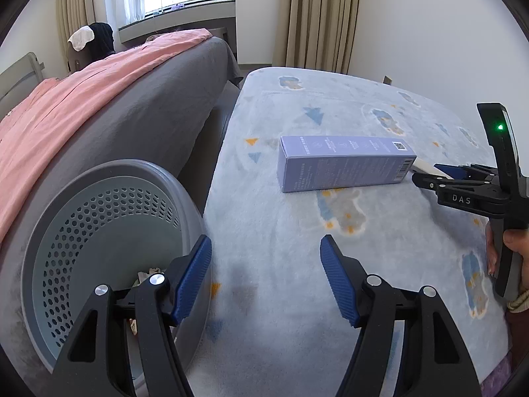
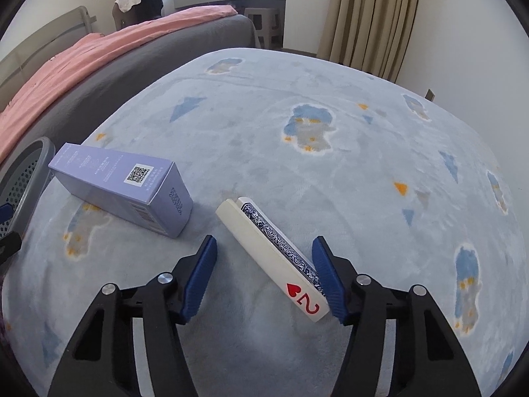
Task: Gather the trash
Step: 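Grasp the white two-of-hearts card with the right tool, then grasp the lavender Zootopia box with the left tool while the right tool holds the card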
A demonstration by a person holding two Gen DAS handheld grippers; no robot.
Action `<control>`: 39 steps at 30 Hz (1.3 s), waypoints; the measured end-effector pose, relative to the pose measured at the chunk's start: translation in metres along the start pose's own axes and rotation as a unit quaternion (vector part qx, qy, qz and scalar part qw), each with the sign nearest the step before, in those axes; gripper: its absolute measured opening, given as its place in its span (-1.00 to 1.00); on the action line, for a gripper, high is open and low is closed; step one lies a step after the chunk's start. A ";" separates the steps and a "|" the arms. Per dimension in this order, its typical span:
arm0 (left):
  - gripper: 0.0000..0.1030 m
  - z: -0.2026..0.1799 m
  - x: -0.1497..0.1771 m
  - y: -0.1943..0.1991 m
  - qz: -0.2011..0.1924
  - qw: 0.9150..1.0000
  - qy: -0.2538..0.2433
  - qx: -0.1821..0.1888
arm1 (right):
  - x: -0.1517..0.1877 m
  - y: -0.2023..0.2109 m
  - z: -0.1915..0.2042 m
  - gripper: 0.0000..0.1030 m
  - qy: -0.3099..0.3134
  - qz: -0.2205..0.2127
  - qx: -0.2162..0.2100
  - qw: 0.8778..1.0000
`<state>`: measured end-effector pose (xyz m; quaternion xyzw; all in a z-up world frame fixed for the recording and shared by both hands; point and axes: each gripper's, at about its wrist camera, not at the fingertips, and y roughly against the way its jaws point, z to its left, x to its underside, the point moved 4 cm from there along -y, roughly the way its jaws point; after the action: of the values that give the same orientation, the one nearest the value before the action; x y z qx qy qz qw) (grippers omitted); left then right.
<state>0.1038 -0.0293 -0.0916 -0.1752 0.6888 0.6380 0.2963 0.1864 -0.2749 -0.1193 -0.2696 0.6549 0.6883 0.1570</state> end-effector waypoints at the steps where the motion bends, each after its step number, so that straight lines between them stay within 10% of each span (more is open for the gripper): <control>1: 0.27 0.001 0.000 0.001 -0.001 1.000 0.000 0.000 | 0.000 0.001 0.001 -0.12 0.001 -0.001 0.000 1.000; 8: 0.27 0.003 -0.001 0.008 -0.006 1.000 0.003 0.004 | 0.003 0.008 0.004 -0.64 -0.012 -0.001 -0.001 1.000; 25: 0.27 -0.021 -0.033 0.010 -0.023 0.997 -0.073 0.029 | 0.045 0.074 0.014 -0.66 -0.114 -0.017 -0.056 0.992; 39: 0.27 -0.045 -0.059 -0.042 0.040 0.979 -0.168 0.112 | 0.050 0.110 0.014 -0.65 -0.132 -0.055 -0.102 0.984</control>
<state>0.1664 -0.0866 -0.0866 -0.0039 0.7027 0.5883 0.4001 0.0814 -0.2784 -0.0579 -0.2266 0.5392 0.7711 0.2517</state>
